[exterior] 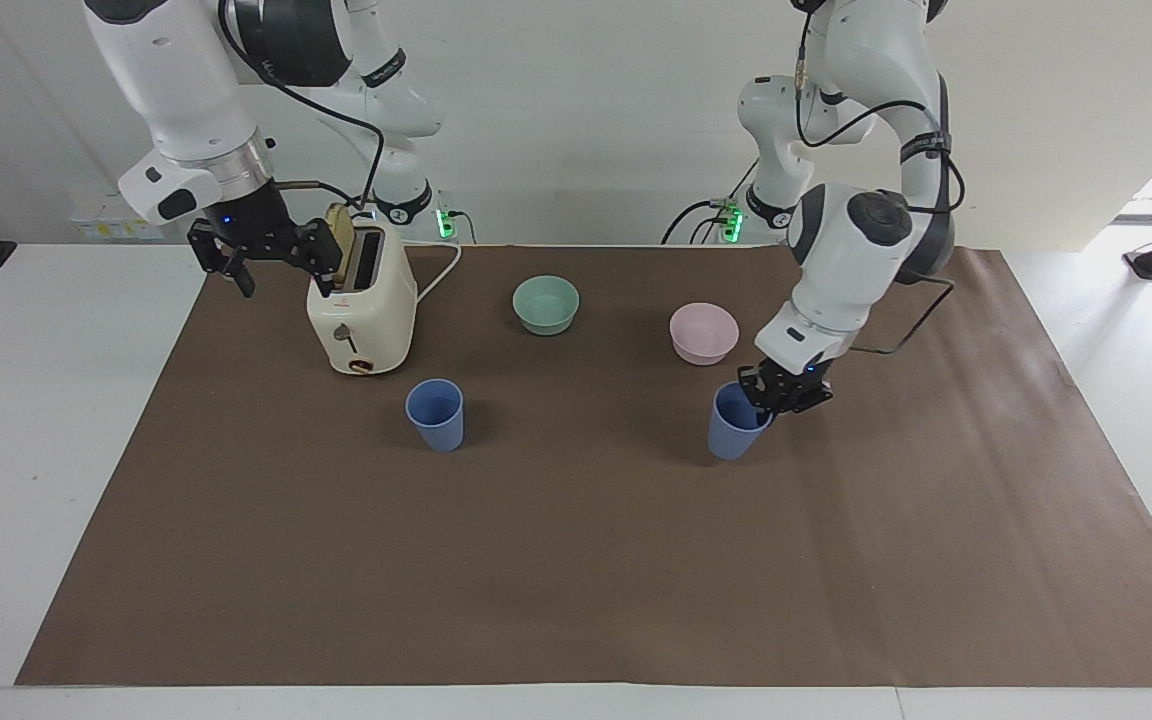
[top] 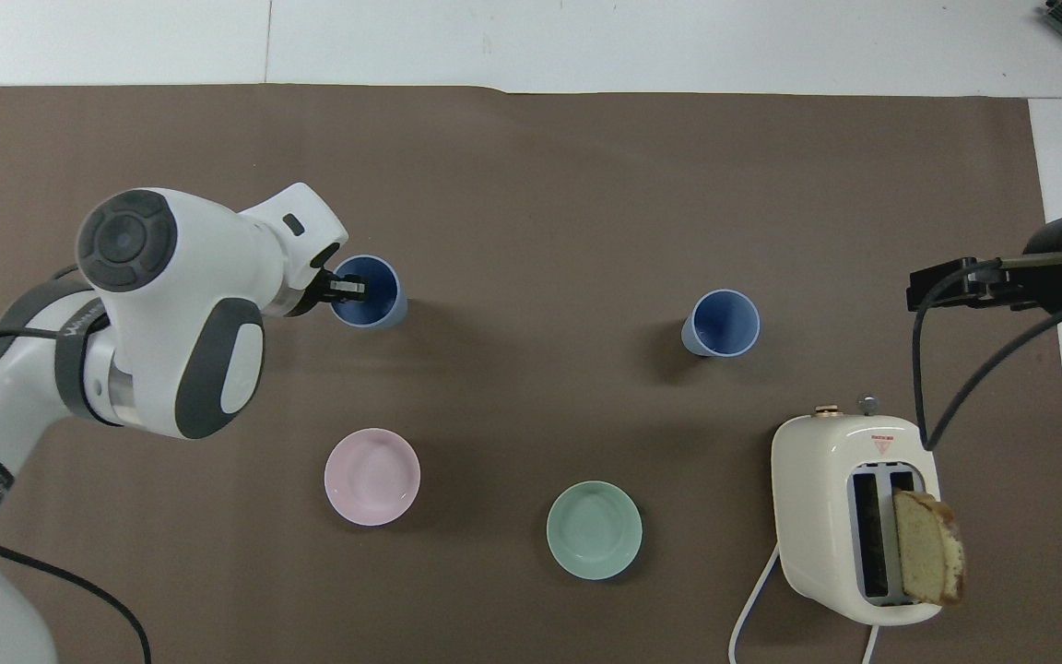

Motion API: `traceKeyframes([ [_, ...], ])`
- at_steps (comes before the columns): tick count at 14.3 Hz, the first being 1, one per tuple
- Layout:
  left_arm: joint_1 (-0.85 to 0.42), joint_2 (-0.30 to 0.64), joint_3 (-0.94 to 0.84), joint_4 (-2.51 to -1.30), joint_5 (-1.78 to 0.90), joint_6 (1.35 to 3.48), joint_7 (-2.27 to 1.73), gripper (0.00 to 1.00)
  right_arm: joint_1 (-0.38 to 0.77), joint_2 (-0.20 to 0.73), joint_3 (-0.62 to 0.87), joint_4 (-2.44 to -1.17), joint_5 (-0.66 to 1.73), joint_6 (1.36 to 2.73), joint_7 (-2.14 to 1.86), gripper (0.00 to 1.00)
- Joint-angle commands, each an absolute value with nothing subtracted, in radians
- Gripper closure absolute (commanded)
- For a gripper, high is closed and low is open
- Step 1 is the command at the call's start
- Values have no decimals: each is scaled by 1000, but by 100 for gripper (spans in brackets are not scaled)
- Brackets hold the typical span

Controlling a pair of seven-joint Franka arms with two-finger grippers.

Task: Stack blue cups with both arms
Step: 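Carry the blue cup with the left gripper toward the table center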

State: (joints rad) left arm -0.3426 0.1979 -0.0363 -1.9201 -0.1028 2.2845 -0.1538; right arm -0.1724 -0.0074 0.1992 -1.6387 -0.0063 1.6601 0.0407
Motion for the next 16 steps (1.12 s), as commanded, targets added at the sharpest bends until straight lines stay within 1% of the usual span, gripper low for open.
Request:
traceKeyframes([
  [1,-444,208,-15,-1956,-103,2368,-237,100,-190,-34,206,-1664,14,1658,8,0],
  [3,-474,219,-17,-1959,-101,2393,-282,100,-190,-34,206,-1664,14,1657,8,0],
  [6,-505,212,-17,-1986,-101,2393,-284,100,-192,-32,206,-1664,14,1663,8,0],
  [7,-512,210,-17,-1988,-101,2390,-287,92,-192,-32,206,-1664,14,1663,8,0],
  [8,-514,209,-18,-1988,-101,2384,-297,76,-192,-32,206,-1664,14,1666,8,0],
  [9,-518,209,-20,-1988,-101,2379,-311,49,-192,-32,206,-1666,14,1677,8,0],
  [10,-518,209,-20,-1985,-101,2379,-311,23,-190,-32,206,-1666,14,1681,8,0],
  [11,-517,212,-20,-1977,-101,2379,-311,4,-190,-34,206,-1670,14,1681,8,0],
  [12,-517,213,-18,-1976,-101,2379,-311,0,-190,-35,206,-1686,15,1681,8,0],
  [14,-509,215,-17,-1965,-101,2375,-310,0,-190,-44,204,-1706,20,1697,11,0],
  [16,-496,195,-11,-1956,-101,2346,-302,0,-190,-41,204,-1753,23,1774,18,0],
])
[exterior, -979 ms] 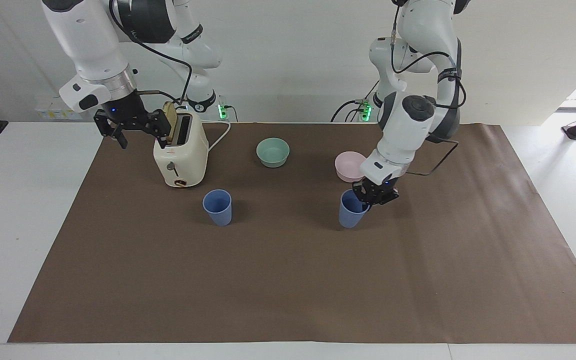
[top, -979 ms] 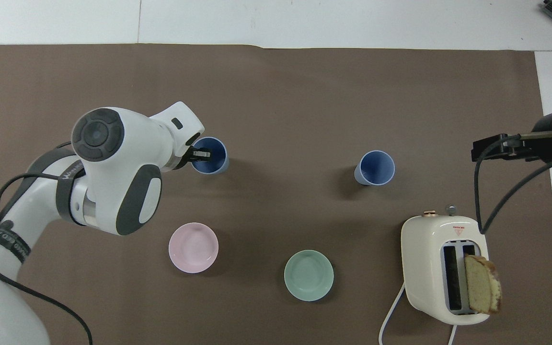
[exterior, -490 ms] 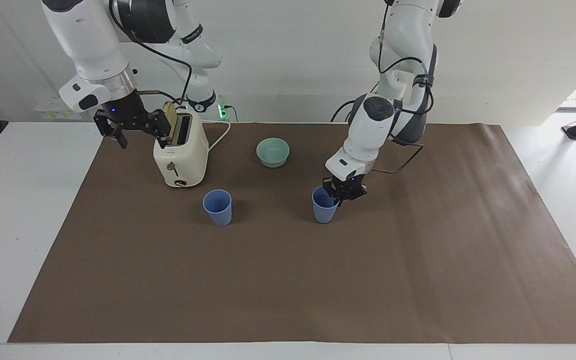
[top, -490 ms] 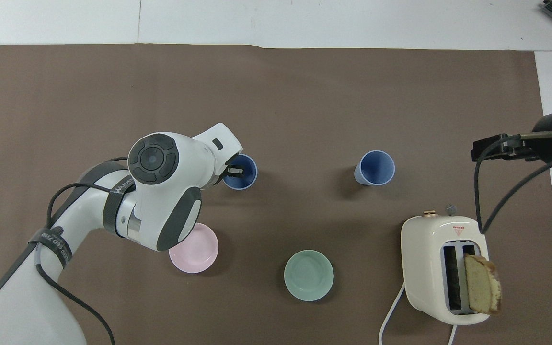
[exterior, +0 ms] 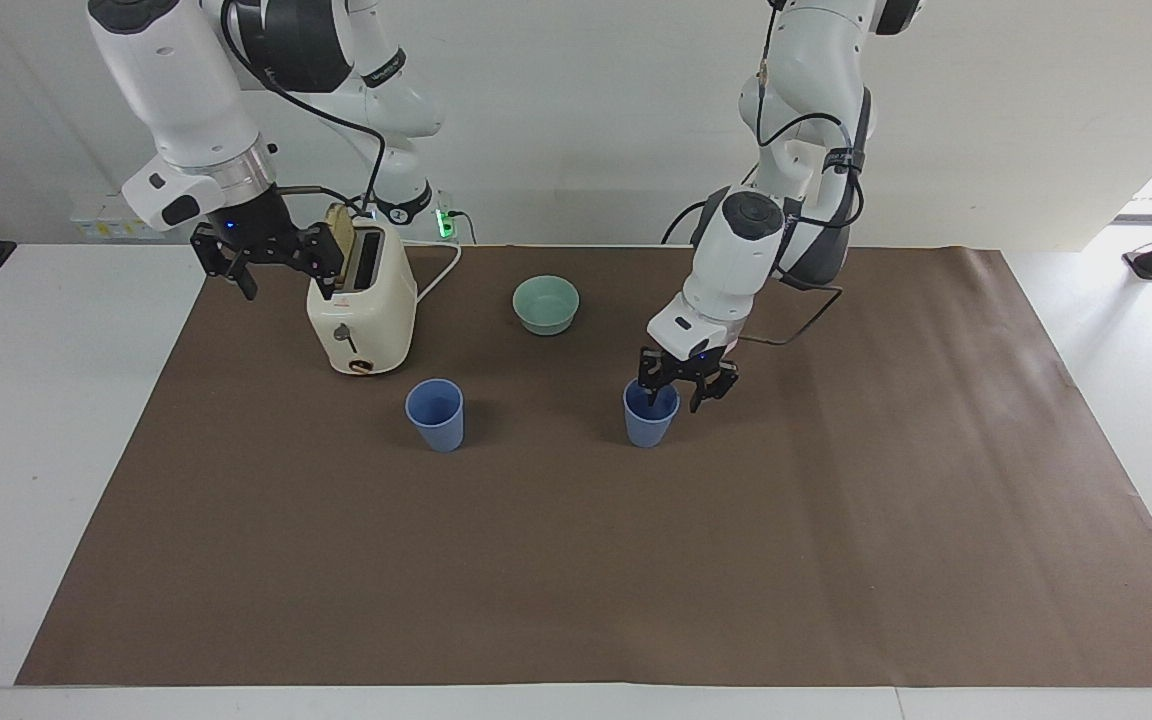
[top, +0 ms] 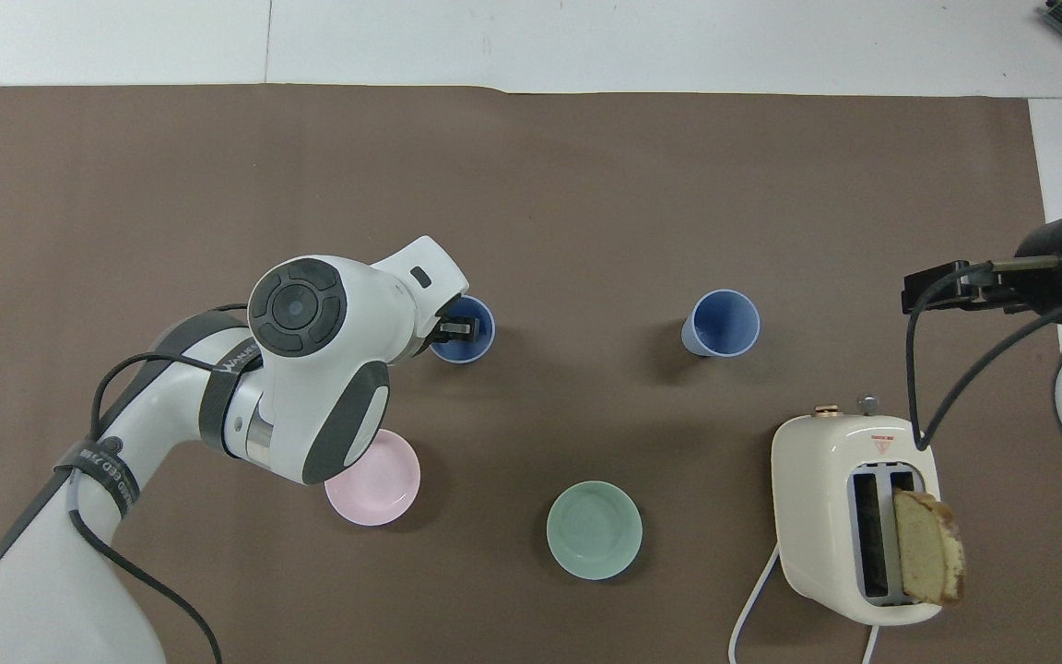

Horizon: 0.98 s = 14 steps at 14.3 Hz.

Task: Stack blue cups with both arms
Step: 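Carry the blue cup with the left gripper toward the table center, then release the cup with the left gripper while the right gripper reaches the other cup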

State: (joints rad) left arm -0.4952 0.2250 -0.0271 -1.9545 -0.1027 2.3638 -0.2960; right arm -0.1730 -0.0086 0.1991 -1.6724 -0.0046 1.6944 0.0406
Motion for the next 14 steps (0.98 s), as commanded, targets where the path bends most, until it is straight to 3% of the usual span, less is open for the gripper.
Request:
traceKeyframes([
  [1,-479,171,-12,-1956,-100,2318,-299,0,-186,-38,206,-1772,28,1810,24,0],
  [7,-333,37,-11,-1948,-69,2208,-178,0,-137,79,207,-1839,31,1951,29,0],
  [14,-152,29,-12,-1732,-15,1945,-6,0,-49,213,206,-1881,31,2134,81,0],
])
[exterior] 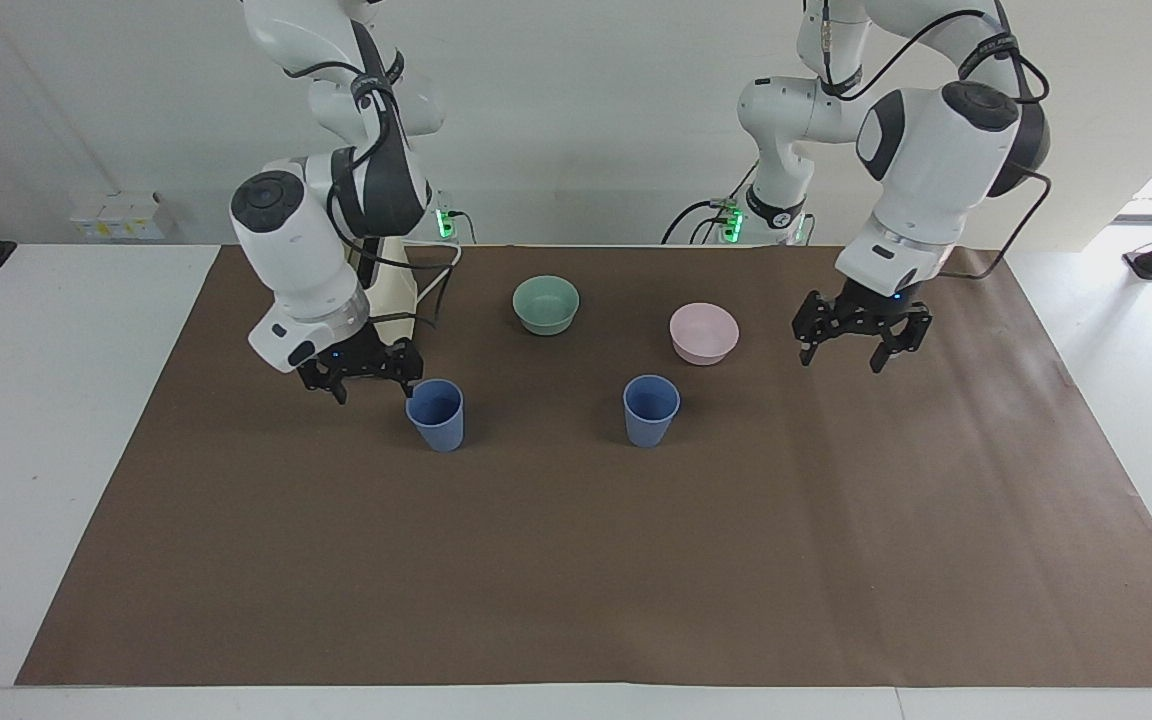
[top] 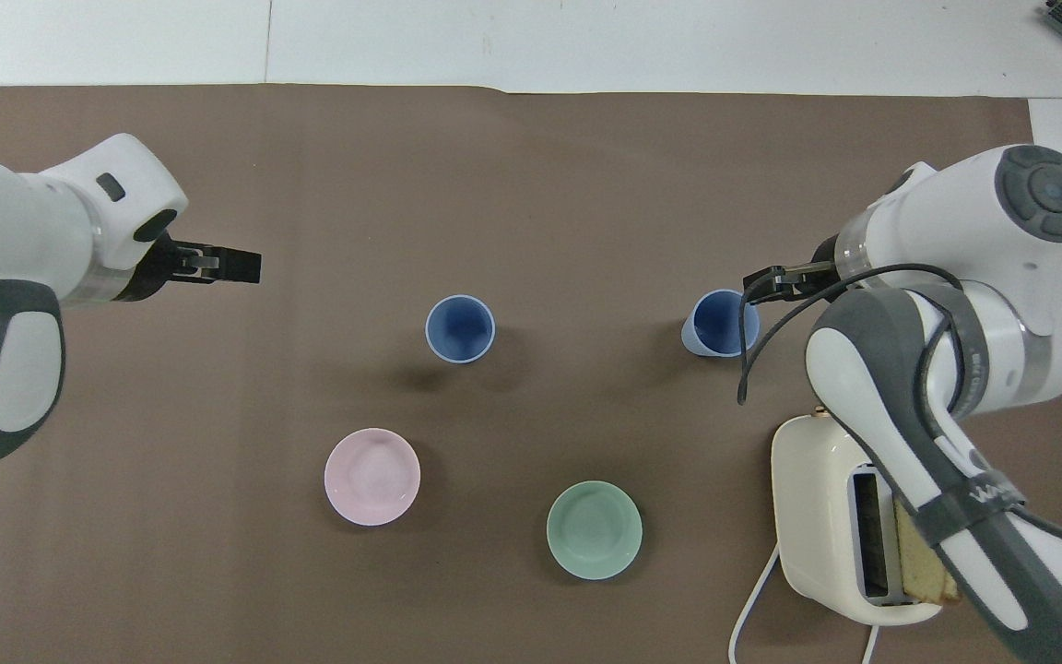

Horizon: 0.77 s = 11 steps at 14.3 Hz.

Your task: Stack blue cups with both arms

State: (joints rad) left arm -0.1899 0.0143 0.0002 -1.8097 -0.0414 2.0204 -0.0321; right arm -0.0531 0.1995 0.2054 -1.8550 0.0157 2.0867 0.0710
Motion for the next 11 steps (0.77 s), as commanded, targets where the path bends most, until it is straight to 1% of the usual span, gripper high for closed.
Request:
traceKeyframes([
  [1,-132,35,-11,-1680,-15,1889,23,0,-49,219,207,-1906,31,2146,83,0],
  [3,-89,54,-11,-1574,-14,1775,86,0,-49,219,207,-1940,31,2157,81,0],
  [4,-68,57,-11,-1540,-14,1729,93,0,-49,218,206,-1947,31,2158,80,0],
  [7,-43,66,-8,-1465,-15,1637,123,0,-49,219,206,-1948,31,2161,75,0],
  [8,-25,69,-9,-1460,-17,1623,127,0,-51,219,207,-1948,31,2161,63,0],
  [9,-15,63,-9,-1462,-21,1626,130,0,-51,219,207,-1948,31,2161,55,7],
  [10,-15,55,-9,-1471,-21,1623,146,0,-49,219,207,-1948,31,2163,55,48],
  [11,-12,52,-9,-1480,-18,1623,176,0,-49,221,207,-1945,31,2163,55,74],
])
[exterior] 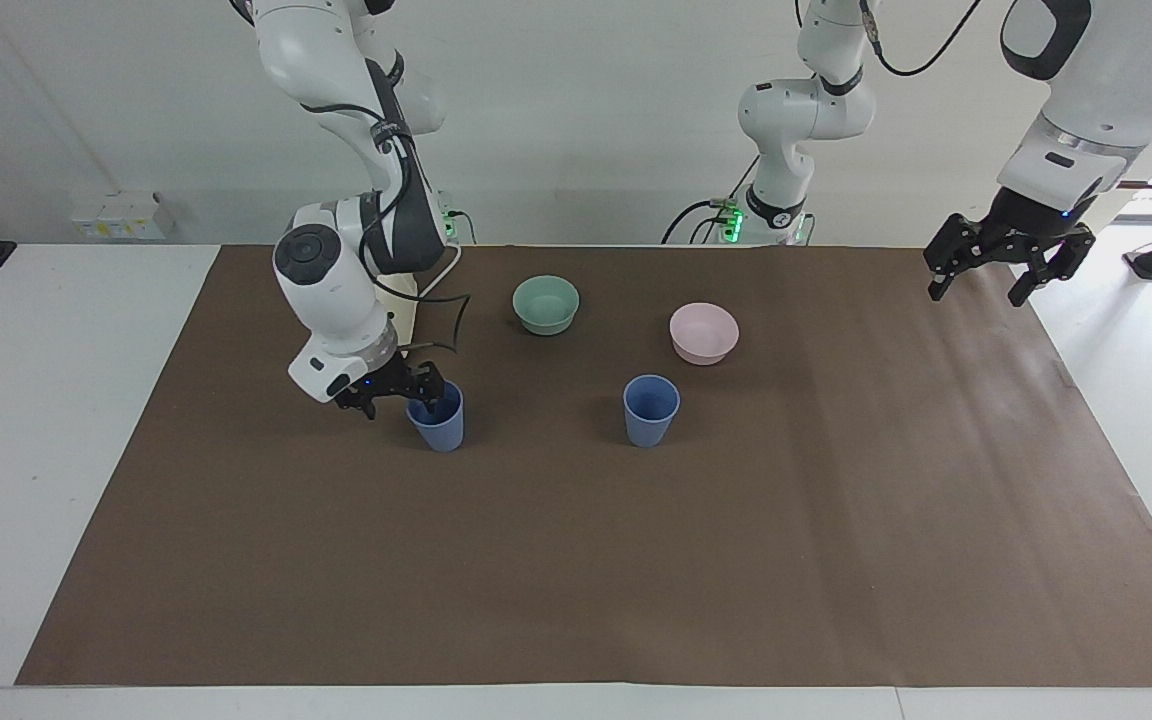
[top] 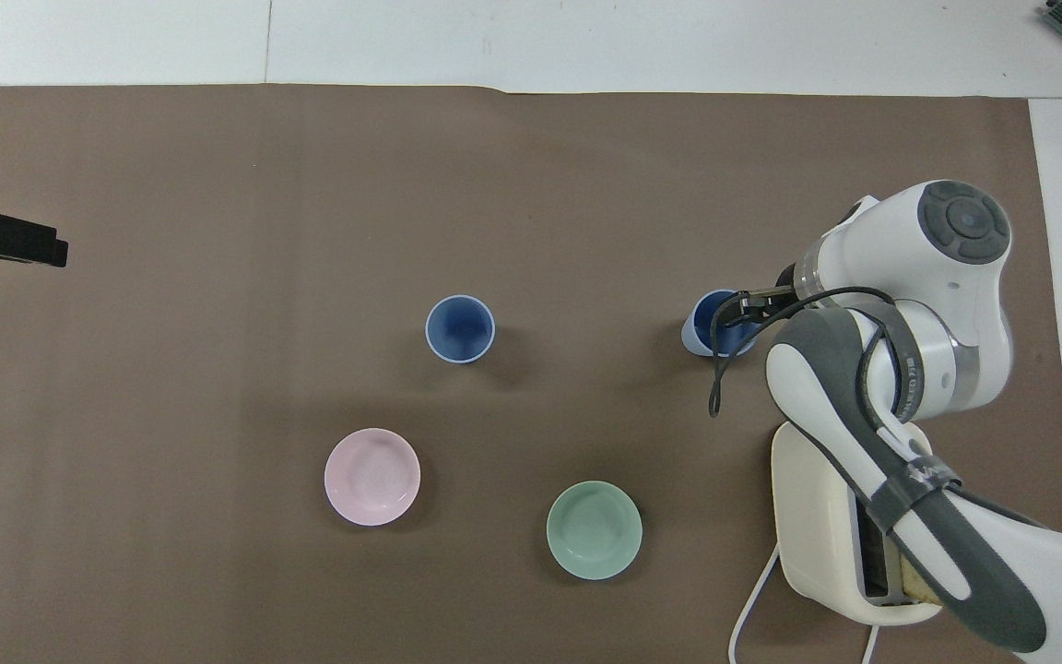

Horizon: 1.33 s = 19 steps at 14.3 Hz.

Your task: Stack blue cups with both arms

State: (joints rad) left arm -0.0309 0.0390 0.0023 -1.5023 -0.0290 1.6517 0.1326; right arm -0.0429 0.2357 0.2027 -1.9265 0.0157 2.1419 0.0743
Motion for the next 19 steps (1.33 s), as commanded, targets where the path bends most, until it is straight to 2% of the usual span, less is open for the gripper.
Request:
traceKeyframes([
  [1,-12,46,-8,-1491,-18,1629,190,0,-49,221,207,-1944,31,2163,55,97],
  [2,-11,43,-8,-1493,-18,1623,184,0,-49,224,207,-1939,29,2163,55,100],
  [10,-2,-15,-3,-1578,-17,1597,150,0,-49,245,216,-1844,32,2123,66,100],
  [13,-2,-15,-3,-1577,-17,1585,149,0,-31,247,219,-1732,92,2036,101,100],
  [15,-2,-15,-3,-1575,-17,1585,150,0,-6,247,221,-1678,118,2034,171,100],
  [19,-11,-12,-5,-1569,-17,1588,149,0,133,343,215,-1475,77,1981,398,100],
])
